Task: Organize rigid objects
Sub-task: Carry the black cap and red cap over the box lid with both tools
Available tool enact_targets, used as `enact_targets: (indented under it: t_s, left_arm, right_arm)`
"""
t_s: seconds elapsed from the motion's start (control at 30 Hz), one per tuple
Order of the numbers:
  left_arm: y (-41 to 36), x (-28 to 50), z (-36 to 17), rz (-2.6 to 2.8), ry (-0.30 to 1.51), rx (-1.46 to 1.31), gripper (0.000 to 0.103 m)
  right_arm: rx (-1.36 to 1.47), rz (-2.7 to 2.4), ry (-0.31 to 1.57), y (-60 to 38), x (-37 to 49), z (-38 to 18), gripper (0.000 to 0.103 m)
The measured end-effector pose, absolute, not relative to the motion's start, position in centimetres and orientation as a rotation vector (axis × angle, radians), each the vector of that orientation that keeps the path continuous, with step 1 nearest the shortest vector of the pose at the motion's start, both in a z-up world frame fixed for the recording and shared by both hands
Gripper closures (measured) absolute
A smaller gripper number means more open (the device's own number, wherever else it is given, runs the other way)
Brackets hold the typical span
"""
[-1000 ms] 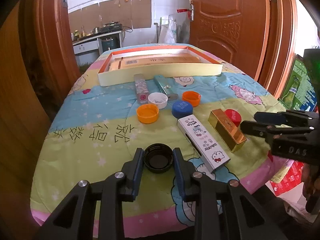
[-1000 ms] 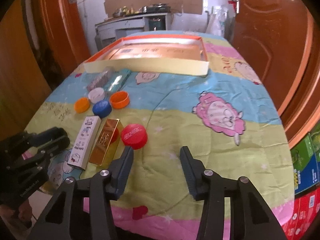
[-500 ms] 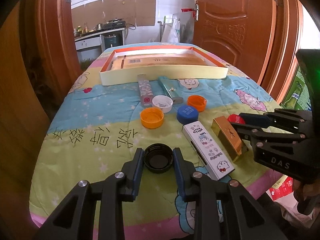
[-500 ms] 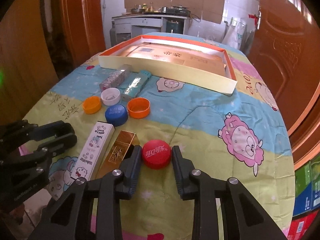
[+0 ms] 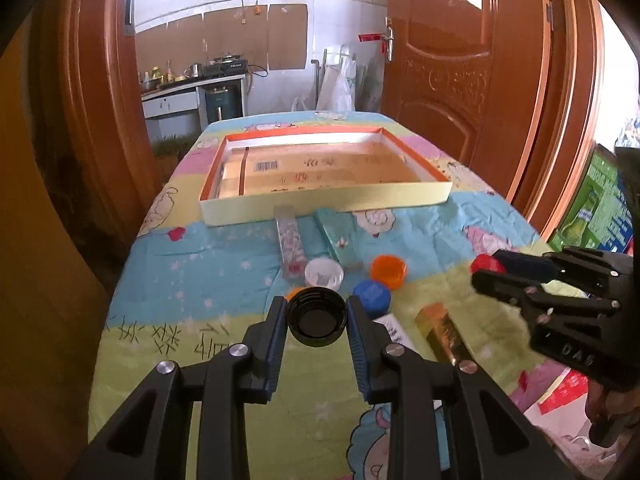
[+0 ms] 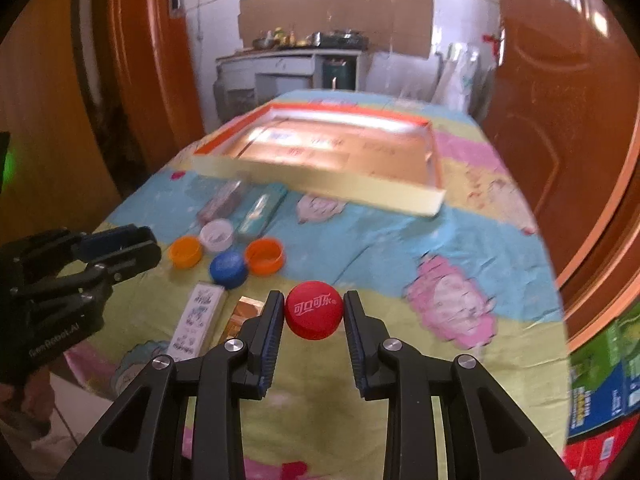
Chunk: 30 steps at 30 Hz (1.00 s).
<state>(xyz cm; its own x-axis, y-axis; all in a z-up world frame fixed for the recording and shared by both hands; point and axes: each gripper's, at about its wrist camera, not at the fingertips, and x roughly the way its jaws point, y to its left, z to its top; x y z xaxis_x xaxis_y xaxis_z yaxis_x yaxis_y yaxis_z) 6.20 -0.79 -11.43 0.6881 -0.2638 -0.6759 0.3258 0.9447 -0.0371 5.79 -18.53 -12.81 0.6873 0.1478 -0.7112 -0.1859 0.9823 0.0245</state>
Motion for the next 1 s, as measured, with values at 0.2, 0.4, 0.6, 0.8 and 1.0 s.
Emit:
enact_targets:
  t_s: [0.2, 0.4, 0.6, 0.8, 1.0]
  left_arm:
    - [-1.0, 7.3, -10.3, -0.320, 0.727, 0.097, 0.073]
    - [-1.0, 9.7, -7.9, -0.309, 0.715, 0.102, 0.073]
    - [-1.3, 12.9, -6.2, -0.271, 0.692, 0.138, 0.073]
    - [-2.0, 16.3, -5.5, -0.264, 0.696, 0.141, 0.073]
    - [-2.5, 19.1, -5.3, -0.269, 0.728, 0.118, 0.073]
  right_arm:
    - [-0.042, 0.151, 0.761, -20.7, 6.4, -11.2, 0.072]
    - [-0.059, 0.151, 0.749, -21.4, 8.1, -10.1, 0.072]
    - [-0.070, 0.165, 0.742, -22.3, 11.1, -9.2, 0.072]
    - [-0.076, 0.184, 0.746, -23.2, 14.4, -8.5, 0.072]
    - [-0.068, 0.206, 0.758, -23.8, 18.1, -7.9, 0.072]
